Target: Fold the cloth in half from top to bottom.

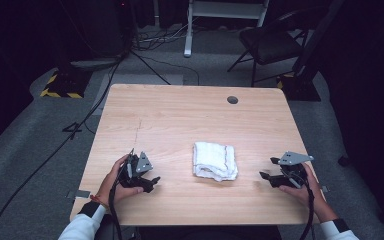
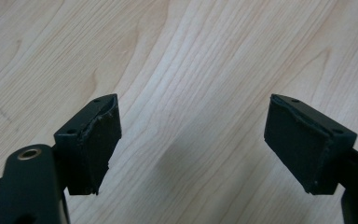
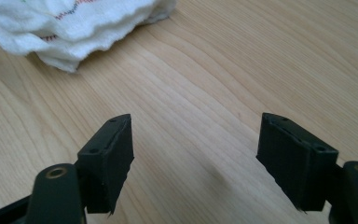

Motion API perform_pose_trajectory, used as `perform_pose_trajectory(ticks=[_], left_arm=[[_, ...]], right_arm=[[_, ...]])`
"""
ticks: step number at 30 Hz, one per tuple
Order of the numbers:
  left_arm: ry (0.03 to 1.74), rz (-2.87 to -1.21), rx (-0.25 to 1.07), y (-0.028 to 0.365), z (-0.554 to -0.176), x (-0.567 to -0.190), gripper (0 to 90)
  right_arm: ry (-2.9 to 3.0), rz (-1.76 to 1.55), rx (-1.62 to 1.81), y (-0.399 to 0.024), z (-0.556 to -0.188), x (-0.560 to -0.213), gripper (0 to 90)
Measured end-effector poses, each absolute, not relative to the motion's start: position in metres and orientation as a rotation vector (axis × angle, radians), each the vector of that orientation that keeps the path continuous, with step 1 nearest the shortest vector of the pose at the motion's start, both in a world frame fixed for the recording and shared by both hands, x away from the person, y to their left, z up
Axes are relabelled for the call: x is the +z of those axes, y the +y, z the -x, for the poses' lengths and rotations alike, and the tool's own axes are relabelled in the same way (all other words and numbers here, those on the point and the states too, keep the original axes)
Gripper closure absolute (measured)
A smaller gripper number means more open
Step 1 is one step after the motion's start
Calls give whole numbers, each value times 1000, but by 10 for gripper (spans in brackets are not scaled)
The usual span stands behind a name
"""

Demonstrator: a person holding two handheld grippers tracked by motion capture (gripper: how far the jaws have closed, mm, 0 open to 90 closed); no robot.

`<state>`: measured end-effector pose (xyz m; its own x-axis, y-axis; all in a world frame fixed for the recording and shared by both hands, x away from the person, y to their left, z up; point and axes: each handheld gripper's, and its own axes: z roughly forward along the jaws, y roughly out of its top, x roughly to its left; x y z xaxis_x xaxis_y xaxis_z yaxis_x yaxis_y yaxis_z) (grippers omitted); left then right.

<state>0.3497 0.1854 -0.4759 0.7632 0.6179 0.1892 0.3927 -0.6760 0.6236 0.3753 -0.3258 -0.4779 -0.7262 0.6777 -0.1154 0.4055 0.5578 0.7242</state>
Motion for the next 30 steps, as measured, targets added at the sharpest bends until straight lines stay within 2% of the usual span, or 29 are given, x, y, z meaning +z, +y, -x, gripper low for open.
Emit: perform_pose_trajectory(ticks=[8,24,30], left_arm=[[787,-2420,533,196,-348,-482,186],[888,-2301,449,241,-343,-489,180],[956,-2237,353,260,-342,-502,168]], right_arm=[[2382,-950,974,-353,-366,-484,281],[2272,-1168,1007,-402,-344,-501,296],[2239,-1203,1002,-410,-340,-503,264]])
